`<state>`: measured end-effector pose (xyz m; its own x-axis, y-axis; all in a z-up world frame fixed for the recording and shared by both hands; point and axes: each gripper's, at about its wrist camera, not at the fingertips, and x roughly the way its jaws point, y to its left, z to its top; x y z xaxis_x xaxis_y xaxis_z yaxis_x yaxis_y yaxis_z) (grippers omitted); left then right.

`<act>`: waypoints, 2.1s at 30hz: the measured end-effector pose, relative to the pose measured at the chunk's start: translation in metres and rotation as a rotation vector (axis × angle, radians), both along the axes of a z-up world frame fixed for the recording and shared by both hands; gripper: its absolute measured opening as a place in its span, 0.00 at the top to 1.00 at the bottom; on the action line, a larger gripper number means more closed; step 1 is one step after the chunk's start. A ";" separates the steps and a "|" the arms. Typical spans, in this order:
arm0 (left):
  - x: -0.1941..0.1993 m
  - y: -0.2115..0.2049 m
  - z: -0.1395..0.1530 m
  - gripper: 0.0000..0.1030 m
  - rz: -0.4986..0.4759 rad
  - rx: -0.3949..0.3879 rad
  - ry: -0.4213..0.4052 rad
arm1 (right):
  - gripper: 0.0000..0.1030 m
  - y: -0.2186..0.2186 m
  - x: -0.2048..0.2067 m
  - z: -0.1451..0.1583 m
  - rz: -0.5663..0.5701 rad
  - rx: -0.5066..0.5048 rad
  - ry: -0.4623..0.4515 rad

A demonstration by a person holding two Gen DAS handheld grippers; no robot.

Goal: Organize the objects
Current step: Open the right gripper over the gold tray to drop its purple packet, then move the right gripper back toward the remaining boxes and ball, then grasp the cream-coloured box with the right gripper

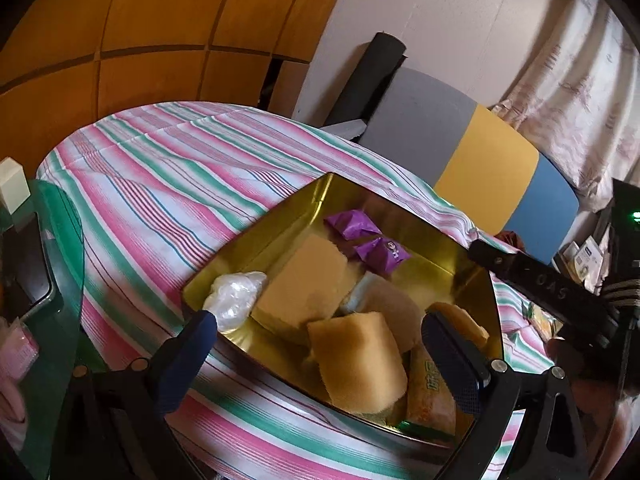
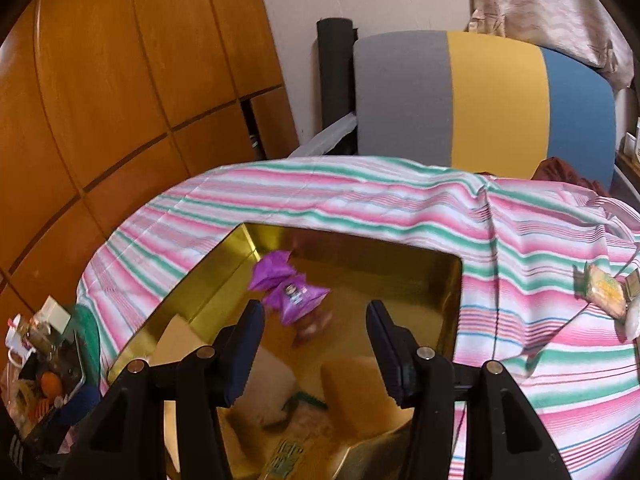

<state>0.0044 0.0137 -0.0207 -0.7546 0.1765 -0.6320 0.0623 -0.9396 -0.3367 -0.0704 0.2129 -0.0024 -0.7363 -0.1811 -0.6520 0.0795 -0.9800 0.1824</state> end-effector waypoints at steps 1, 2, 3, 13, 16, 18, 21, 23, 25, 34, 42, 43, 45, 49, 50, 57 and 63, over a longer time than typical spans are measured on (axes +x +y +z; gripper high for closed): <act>0.001 0.002 0.001 0.00 -0.003 -0.006 0.003 | 0.48 -0.002 0.002 -0.002 0.000 0.001 -0.004; 0.002 0.003 0.001 0.00 -0.007 -0.011 0.004 | 0.48 -0.003 0.004 -0.003 0.001 -0.003 -0.007; 0.003 0.004 0.001 0.00 -0.011 -0.011 0.003 | 0.48 -0.002 0.007 -0.004 0.003 -0.012 -0.010; 0.011 0.026 -0.001 0.00 -0.086 -0.017 -0.008 | 0.48 0.023 0.036 -0.006 -0.034 -0.016 -0.008; 0.015 0.035 -0.001 0.00 -0.121 -0.035 0.004 | 0.48 0.035 0.045 -0.006 -0.062 -0.017 0.003; 0.018 0.042 0.000 0.00 -0.146 -0.046 0.013 | 0.48 0.046 0.053 -0.006 -0.091 -0.012 0.013; 0.023 0.052 0.003 0.00 -0.193 -0.055 0.027 | 0.48 0.063 0.065 -0.006 -0.140 0.014 0.031; 0.027 0.060 0.004 0.00 -0.224 -0.066 0.037 | 0.48 0.079 0.074 -0.008 -0.184 0.031 0.034; 0.031 0.067 0.005 0.00 -0.254 -0.069 0.045 | 0.48 0.098 0.084 -0.013 -0.222 0.025 0.022; 0.050 0.114 0.006 0.00 -0.427 -0.102 0.040 | 0.48 0.194 0.127 -0.056 -0.419 0.118 -0.103; 0.062 0.151 0.007 0.00 -0.528 -0.146 0.035 | 0.23 0.317 0.146 -0.019 -0.738 0.191 0.019; 0.064 0.155 0.007 0.00 -0.534 -0.150 0.032 | 0.23 0.327 0.144 -0.017 -0.739 0.205 0.020; 0.066 0.161 0.006 0.00 -0.540 -0.164 0.032 | 0.23 0.343 0.140 -0.017 -0.730 0.214 0.024; 0.066 0.169 0.003 0.00 -0.548 -0.196 0.033 | 0.23 0.359 0.133 -0.026 -0.678 0.200 -0.002; 0.066 0.172 0.003 0.00 -0.551 -0.200 0.031 | 0.23 0.361 0.128 -0.030 -0.659 0.211 -0.013; 0.067 0.188 0.001 0.00 -0.582 -0.231 0.018 | 0.23 0.374 0.113 -0.059 -0.648 0.188 -0.057; 0.065 0.208 0.001 0.00 -0.616 -0.246 0.014 | 0.45 0.371 0.113 -0.066 -0.622 0.169 -0.045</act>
